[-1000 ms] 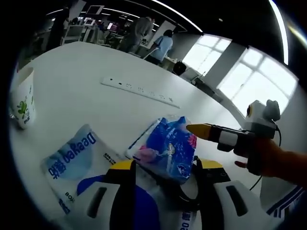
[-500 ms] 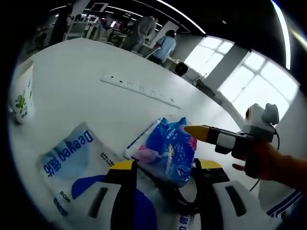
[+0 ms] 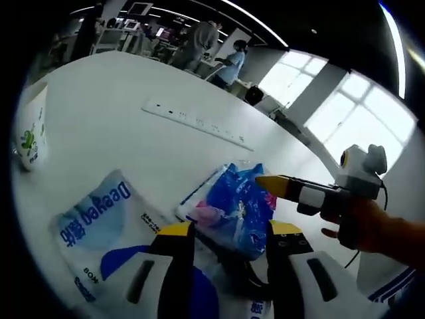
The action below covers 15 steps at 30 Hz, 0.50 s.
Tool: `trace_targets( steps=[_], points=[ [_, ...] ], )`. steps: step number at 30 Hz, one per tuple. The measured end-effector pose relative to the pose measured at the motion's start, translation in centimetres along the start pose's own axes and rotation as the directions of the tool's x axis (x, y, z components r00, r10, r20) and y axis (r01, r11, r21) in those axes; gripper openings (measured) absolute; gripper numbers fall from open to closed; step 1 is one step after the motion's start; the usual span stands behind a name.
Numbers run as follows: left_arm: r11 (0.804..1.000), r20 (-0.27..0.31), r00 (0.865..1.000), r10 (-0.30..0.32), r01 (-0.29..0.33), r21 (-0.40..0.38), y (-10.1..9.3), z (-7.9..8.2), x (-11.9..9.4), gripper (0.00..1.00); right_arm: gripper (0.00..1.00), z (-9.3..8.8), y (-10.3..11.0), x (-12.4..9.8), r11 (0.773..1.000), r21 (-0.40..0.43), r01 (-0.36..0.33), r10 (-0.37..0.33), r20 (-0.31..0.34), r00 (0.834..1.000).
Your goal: Arrange the tabletop items into an orderly group along one side of the table until the central work area is clear of visible clutter.
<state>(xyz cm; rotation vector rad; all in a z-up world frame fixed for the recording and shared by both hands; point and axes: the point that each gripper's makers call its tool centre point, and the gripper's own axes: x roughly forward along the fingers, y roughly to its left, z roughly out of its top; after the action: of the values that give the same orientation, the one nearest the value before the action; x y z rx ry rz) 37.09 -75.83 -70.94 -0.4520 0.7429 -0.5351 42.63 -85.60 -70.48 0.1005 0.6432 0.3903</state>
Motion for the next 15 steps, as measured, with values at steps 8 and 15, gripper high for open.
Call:
trace_targets(
  steps=[8, 15],
  points=[
    [1.0, 0.0, 1.0, 0.021, -0.021, 0.0, 0.42, 0.16, 0.19, 0.36, 0.24, 0.06, 0.09, 0.0, 1.0, 0.0, -0.006, 0.006, -0.004, 1.0],
    [1.0, -0.006, 1.0, 0.014, -0.014, 0.025, 0.02, 0.04, 0.46, 0.37, 0.18, -0.14, -0.03, -0.19, 1.0, 0.001, -0.009, 0.009, -0.014, 1.0]
  ],
)
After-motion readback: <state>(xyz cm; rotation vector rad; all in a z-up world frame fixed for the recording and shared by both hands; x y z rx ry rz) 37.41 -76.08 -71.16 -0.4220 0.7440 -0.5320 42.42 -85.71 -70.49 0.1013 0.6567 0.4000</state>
